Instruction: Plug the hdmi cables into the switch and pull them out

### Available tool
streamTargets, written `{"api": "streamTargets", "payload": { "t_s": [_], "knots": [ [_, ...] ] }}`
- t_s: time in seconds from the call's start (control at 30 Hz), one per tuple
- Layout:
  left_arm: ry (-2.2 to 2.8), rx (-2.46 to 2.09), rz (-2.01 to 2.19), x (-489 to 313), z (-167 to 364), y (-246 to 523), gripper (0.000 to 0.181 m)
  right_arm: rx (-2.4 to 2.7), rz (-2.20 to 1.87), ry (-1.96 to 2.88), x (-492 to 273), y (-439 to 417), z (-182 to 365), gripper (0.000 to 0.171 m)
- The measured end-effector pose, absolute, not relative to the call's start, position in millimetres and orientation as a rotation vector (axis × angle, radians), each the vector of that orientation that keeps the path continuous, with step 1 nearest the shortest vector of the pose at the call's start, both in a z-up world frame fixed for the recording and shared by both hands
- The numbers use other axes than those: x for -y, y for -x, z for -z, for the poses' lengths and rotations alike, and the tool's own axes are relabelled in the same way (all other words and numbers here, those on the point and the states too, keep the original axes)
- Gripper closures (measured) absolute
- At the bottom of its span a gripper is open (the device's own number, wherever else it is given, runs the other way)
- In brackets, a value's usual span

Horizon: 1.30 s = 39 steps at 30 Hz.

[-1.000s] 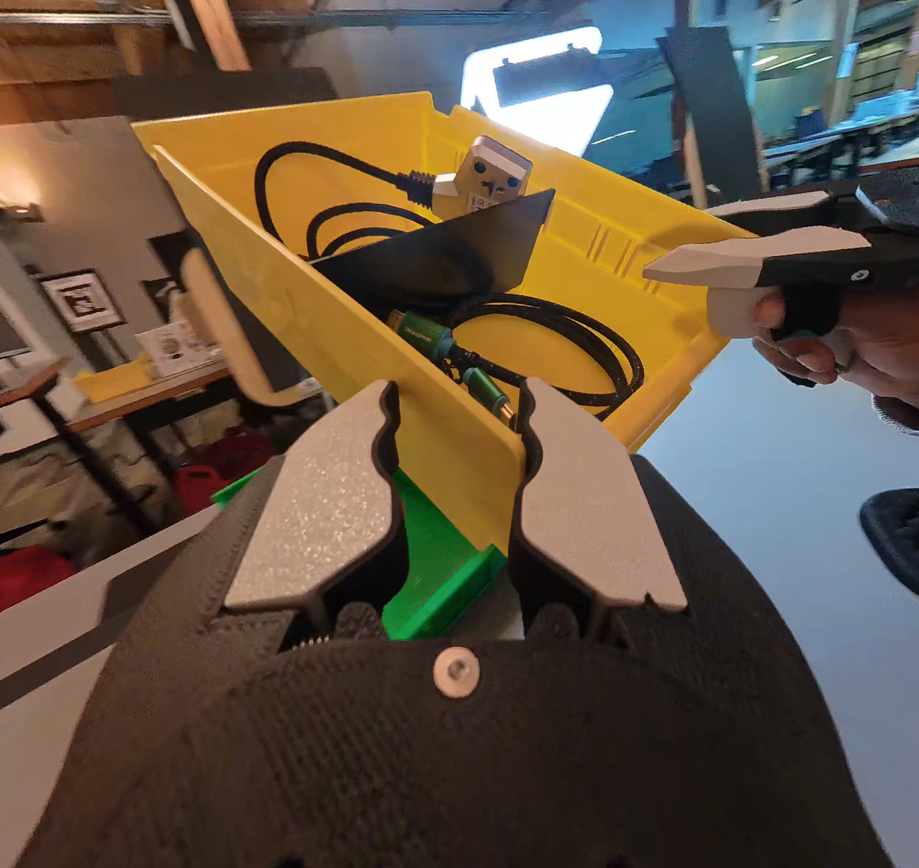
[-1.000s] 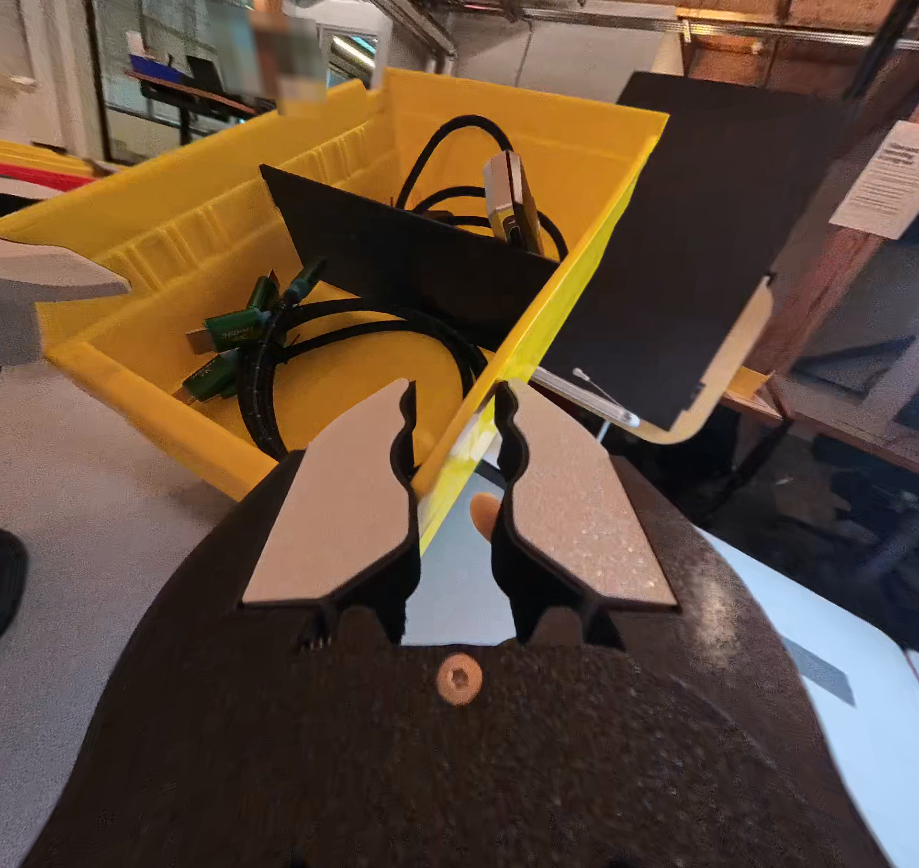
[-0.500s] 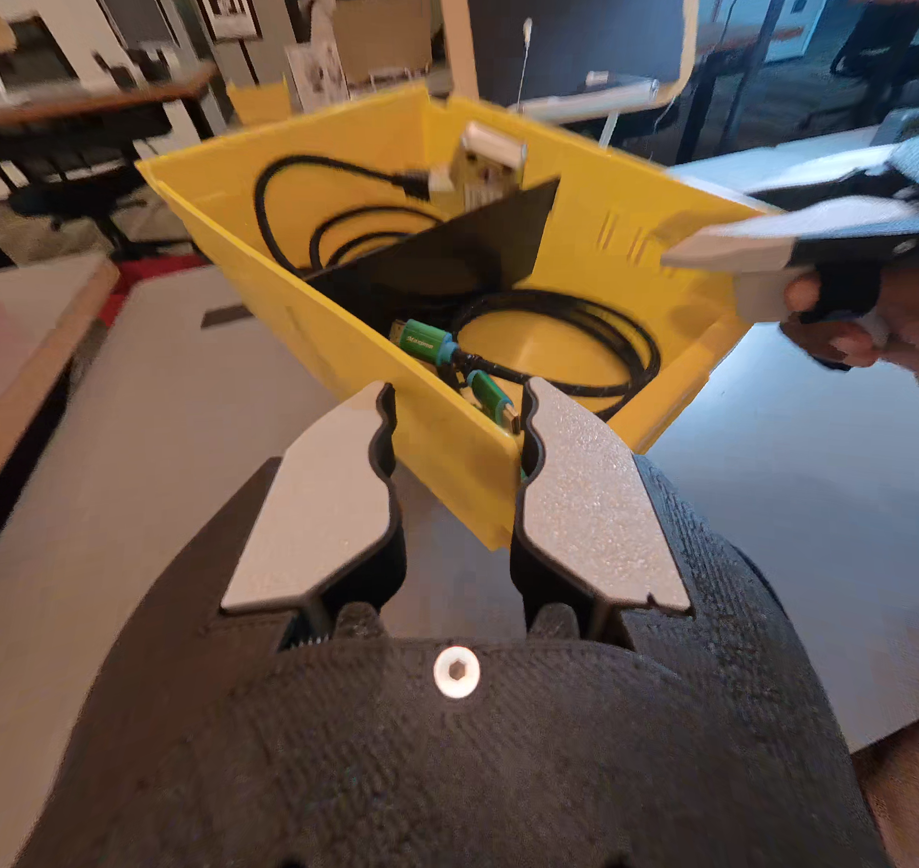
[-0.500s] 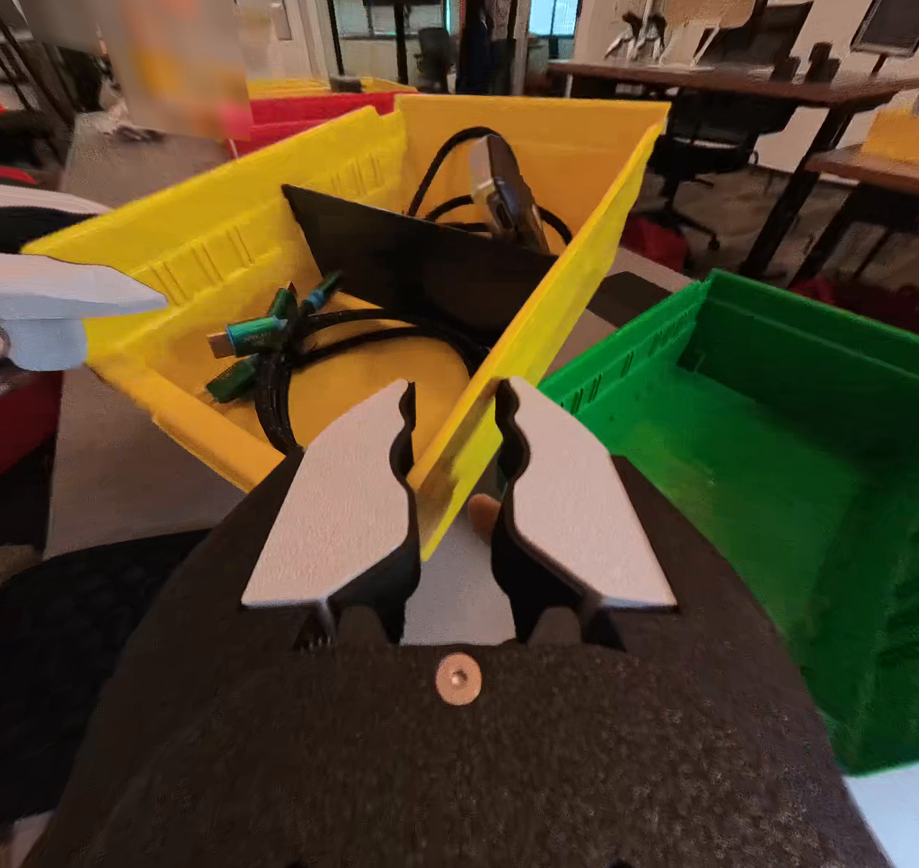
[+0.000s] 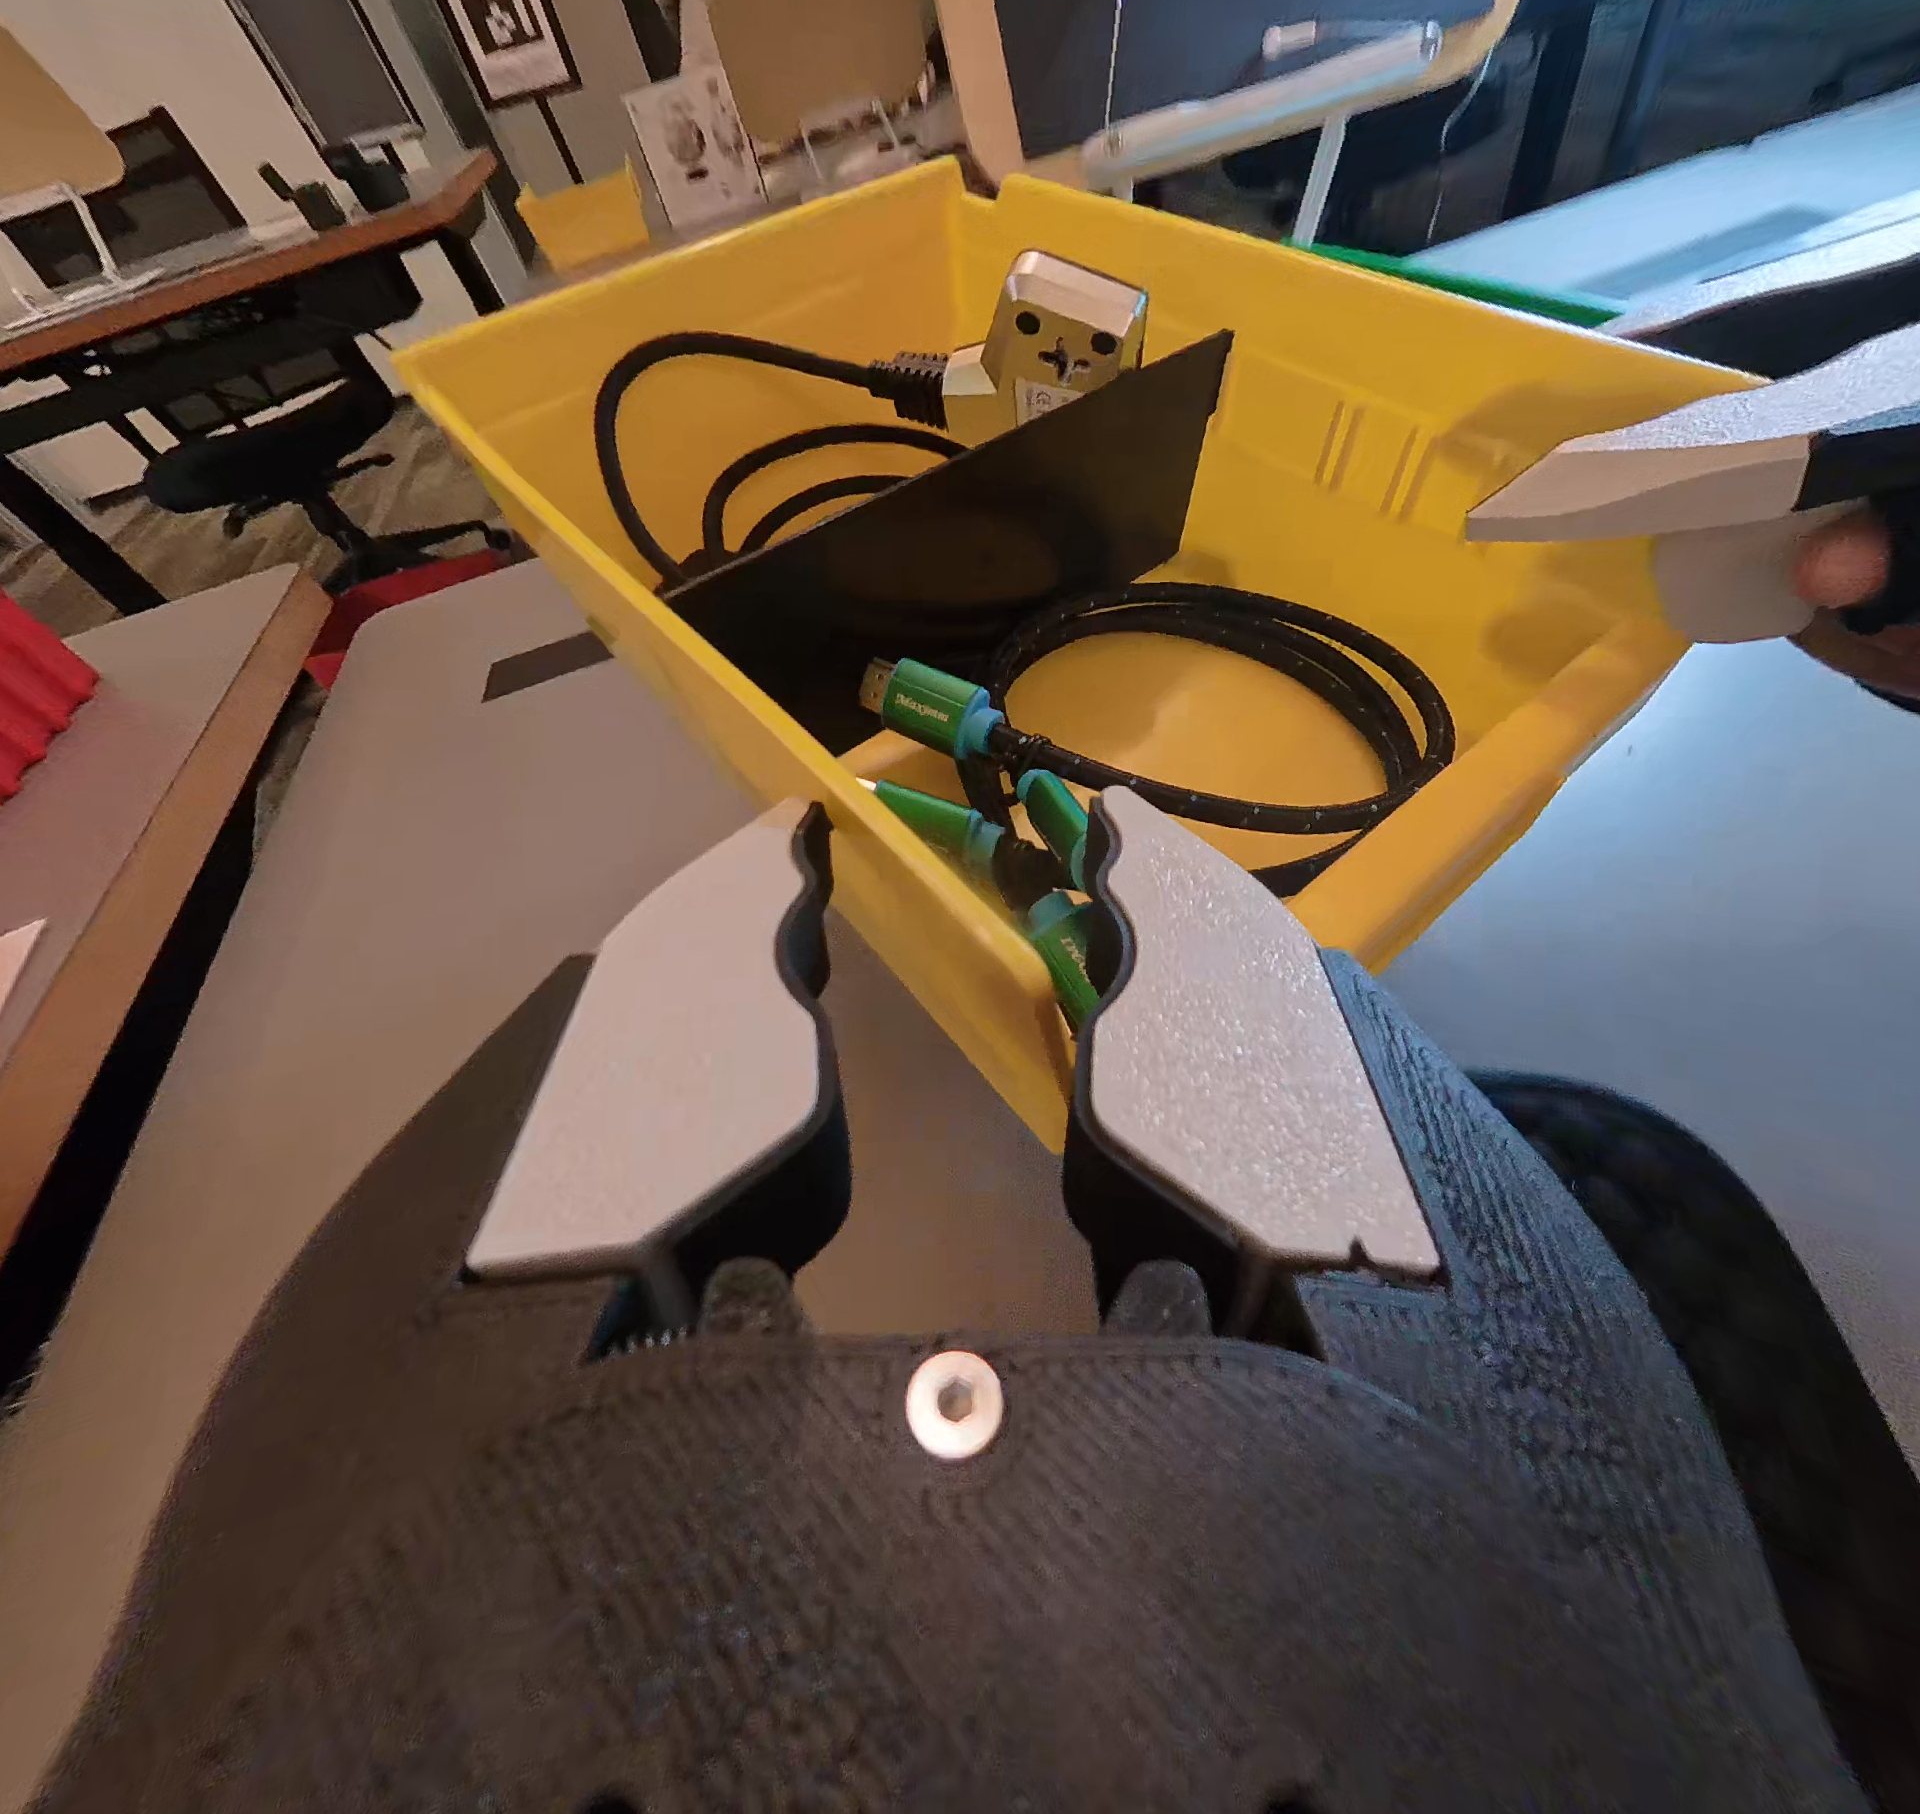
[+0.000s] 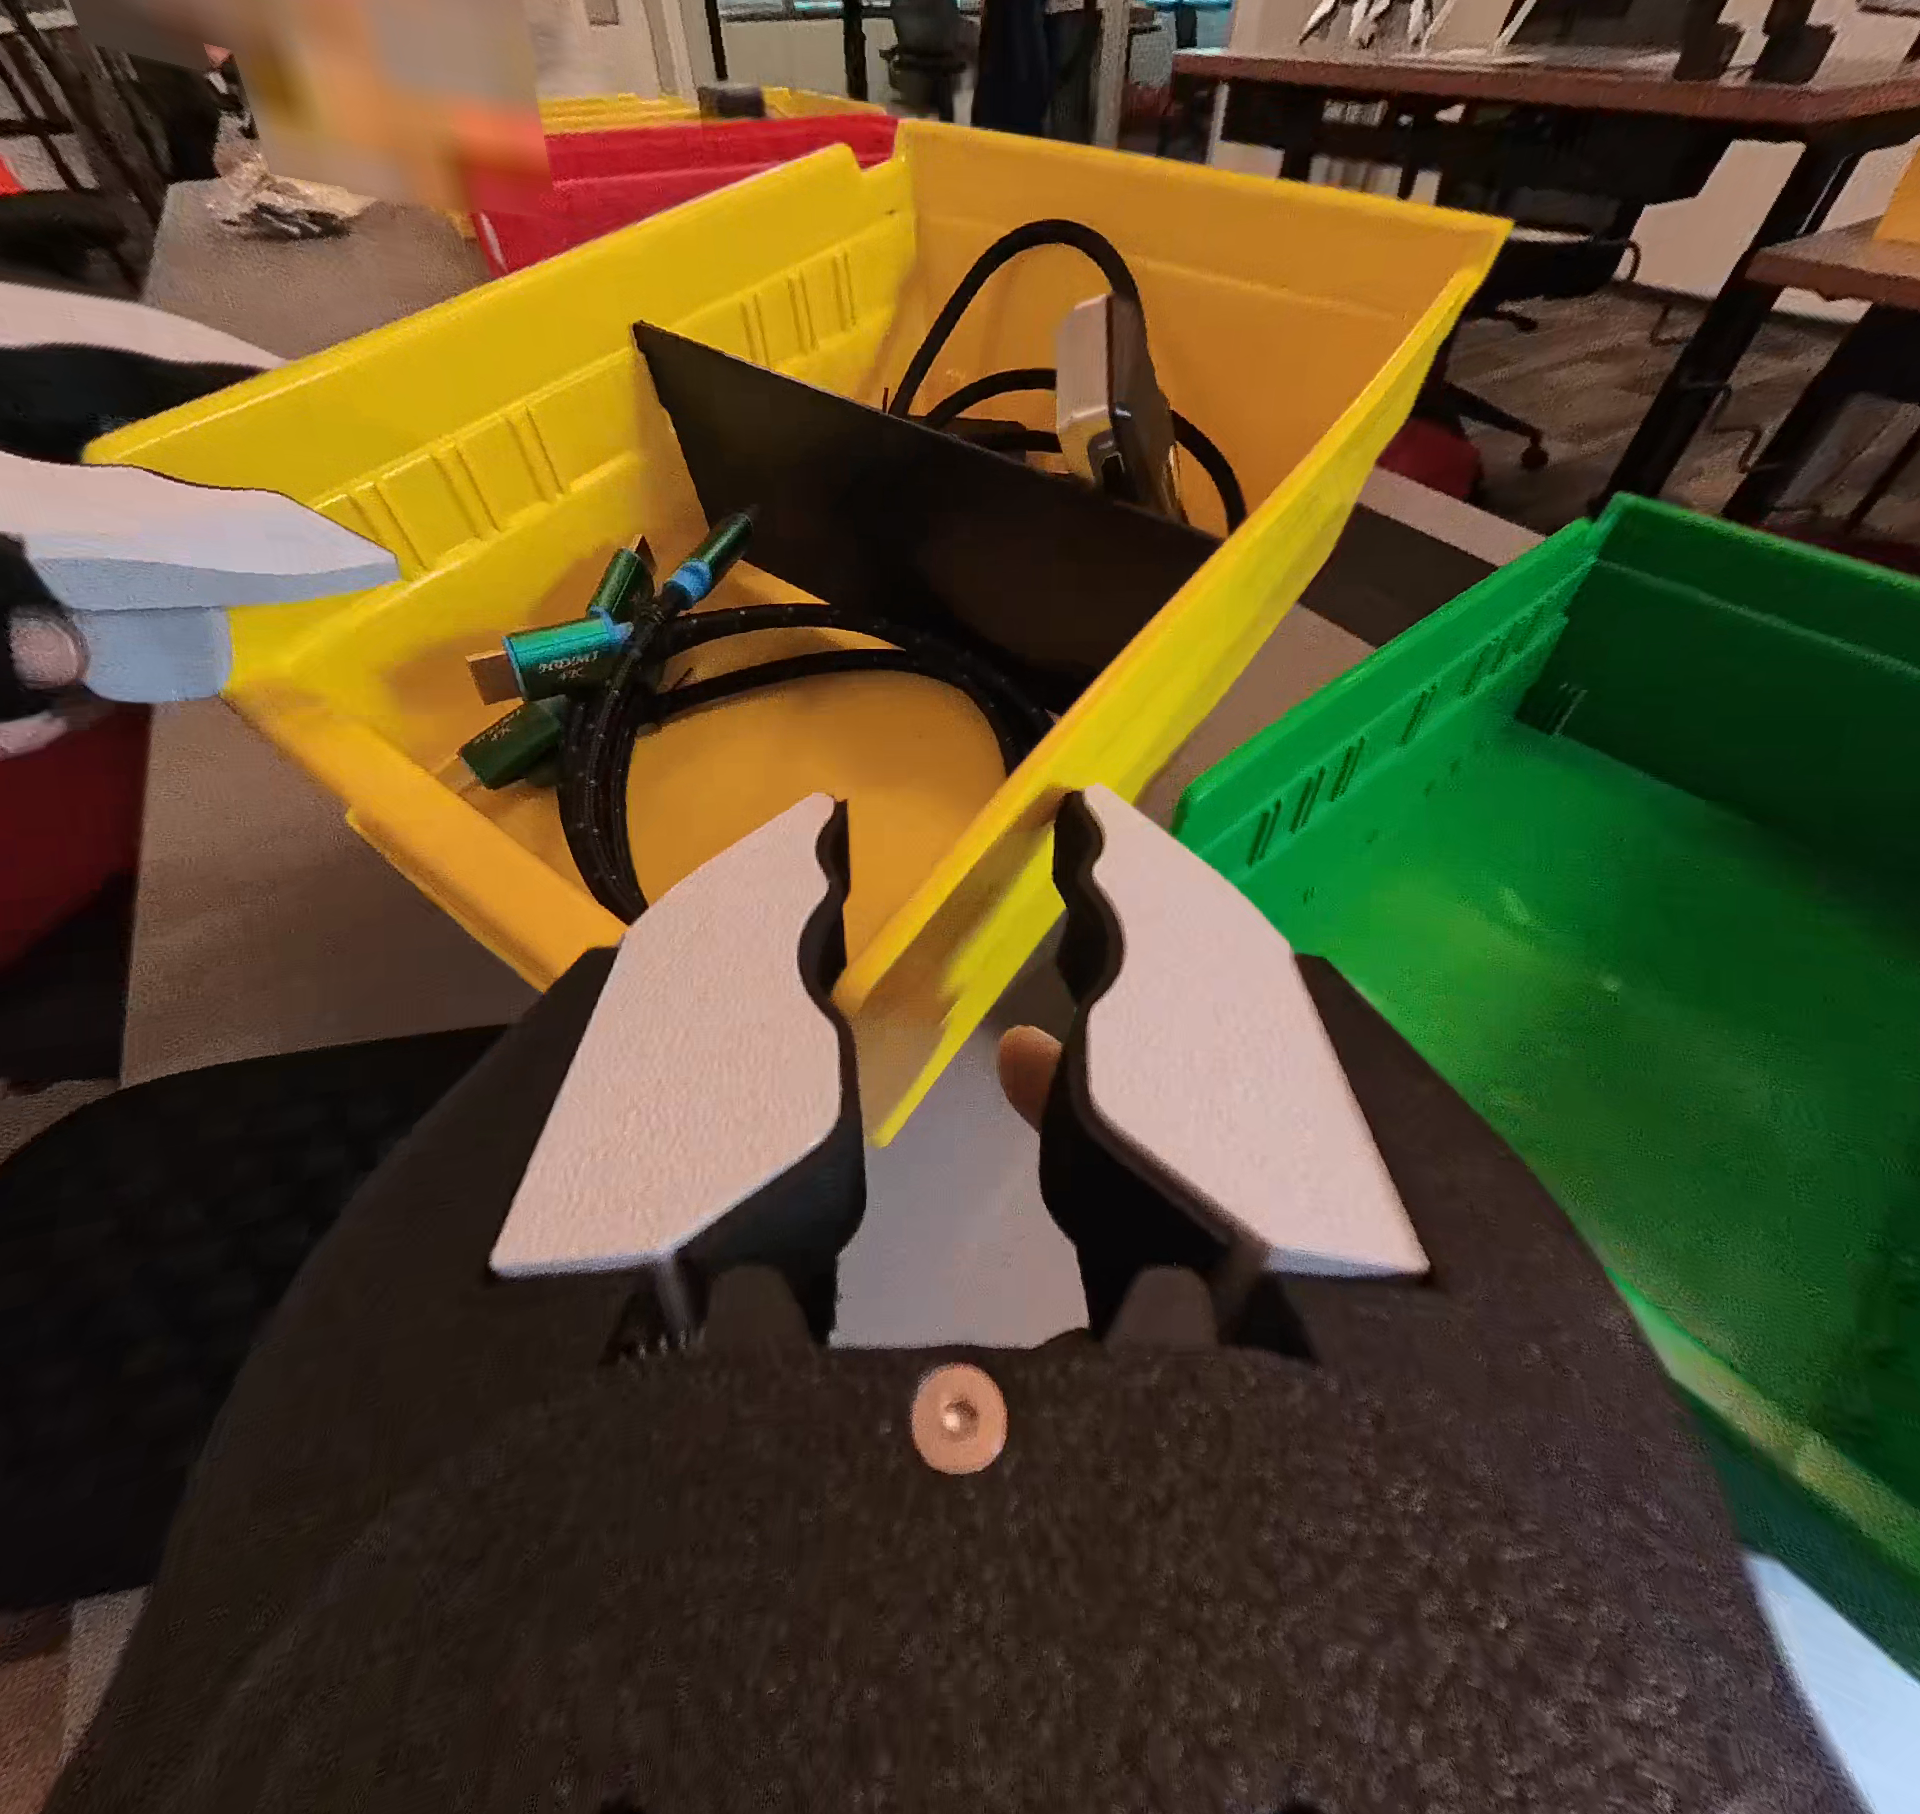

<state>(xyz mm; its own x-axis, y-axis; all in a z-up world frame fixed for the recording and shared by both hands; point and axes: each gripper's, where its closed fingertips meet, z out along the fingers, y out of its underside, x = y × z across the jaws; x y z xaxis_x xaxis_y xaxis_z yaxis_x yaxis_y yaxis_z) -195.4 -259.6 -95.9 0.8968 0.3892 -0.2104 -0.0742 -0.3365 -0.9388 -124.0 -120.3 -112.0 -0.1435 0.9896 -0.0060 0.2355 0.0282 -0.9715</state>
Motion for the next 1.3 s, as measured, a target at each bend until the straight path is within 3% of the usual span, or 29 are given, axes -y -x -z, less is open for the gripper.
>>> {"api": "streamTargets", "payload": {
  "t_s": [0.13, 0.27, 0.4, 0.57, 0.67, 0.83, 0.97, 1.1, 1.3],
  "knots": [
    [1.904, 0.19, -0.51, 265, 97, 193, 0.131, 1.584, -1.219, 1.423, 130, 129, 147, 0.13],
    [1.998, 0.233, -0.525, 261, 138, 218, 0.136, 1.734, -1.036, 1.401, 132, 130, 188, 0.124],
    [2.067, 0.241, -0.52, 253, 171, 236, 0.136, 1.943, -0.84, 1.196, 133, 106, 188, 0.129],
    [1.908, 0.12, -0.612, 254, 114, 234, 0.132, 1.964, -0.742, 0.998, 93, 59, 155, 0.13],
    [1.906, -0.122, -0.543, 238, 92, 195, 0.138, 2.017, -0.499, 0.945, 36, 44, 156, 0.13],
    [2.277, -0.628, -0.405, 194, 171, 132, 0.135, 2.205, -0.136, 0.897, -26, 63, 207, 0.118],
    [2.396, -0.824, -0.321, 167, 220, 123, 0.131, 2.314, -0.061, 0.873, -37, 90, 237, 0.132],
    [2.374, -0.897, -0.219, 153, 232, 110, 0.155, 2.32, -0.014, 0.836, -40, 82, 238, 0.139],
    [2.299, -0.858, -0.237, 143, 231, 111, 0.157, 2.248, -0.056, 1.052, -42, -7, 235, 0.136]
  ]
}}
